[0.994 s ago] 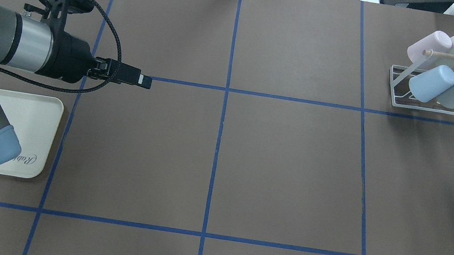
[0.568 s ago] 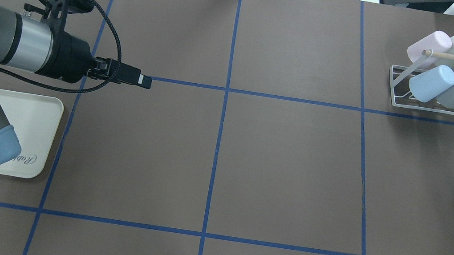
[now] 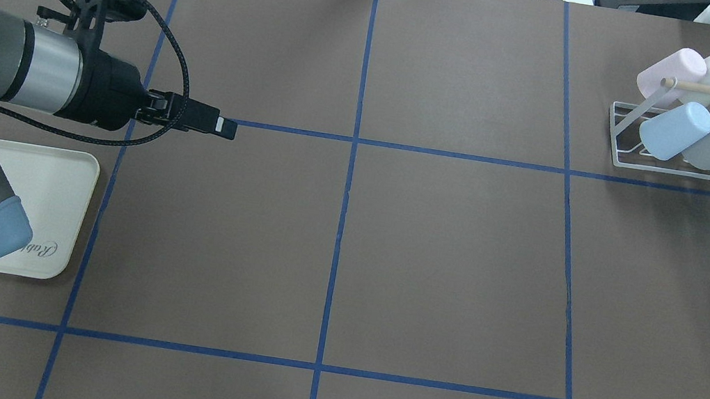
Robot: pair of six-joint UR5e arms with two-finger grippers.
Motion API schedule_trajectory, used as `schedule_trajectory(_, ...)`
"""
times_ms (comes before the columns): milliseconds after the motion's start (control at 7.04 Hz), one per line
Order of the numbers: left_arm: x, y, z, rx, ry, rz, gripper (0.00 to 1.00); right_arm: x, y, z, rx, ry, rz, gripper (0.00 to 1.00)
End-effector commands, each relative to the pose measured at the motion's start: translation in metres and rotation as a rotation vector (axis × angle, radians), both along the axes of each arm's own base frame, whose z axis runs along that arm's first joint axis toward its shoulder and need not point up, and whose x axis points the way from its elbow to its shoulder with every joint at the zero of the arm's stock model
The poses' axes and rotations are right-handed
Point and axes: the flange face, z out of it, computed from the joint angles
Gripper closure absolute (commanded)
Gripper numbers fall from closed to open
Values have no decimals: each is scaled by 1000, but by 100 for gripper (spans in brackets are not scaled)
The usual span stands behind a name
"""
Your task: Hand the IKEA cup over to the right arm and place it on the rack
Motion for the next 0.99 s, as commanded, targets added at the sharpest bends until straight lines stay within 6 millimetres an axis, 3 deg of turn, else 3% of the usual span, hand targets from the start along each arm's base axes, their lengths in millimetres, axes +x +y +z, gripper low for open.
schedule_trajectory(0,-2,2,2,1,-2,-1,0,11,11,45,-60,15,-47,0)
schedule_trajectory(142,-2,2,4,-1,-4,-1,0,30,16,62,-77,-51,-67,0)
schedule_trajectory(284,-2,1,4,-1,-6,-1,0,55,23,66,-88,-102,-61,0)
schedule_trajectory(426,-1,1,5,-2,-7,1,0,81,25,52,-108,-107,-62,0)
schedule_trajectory(568,0,0,6,-3,-9,-1,0,92,14,20,-139,-106,-78,0)
schedule_trajectory(710,0,0,7,-5,-12,-1,0,92,12,11,-224,-111,-66,0)
schedule_trajectory(852,-1,0,12,-8,-19,0,0,91,37,36,-210,-113,-65,0)
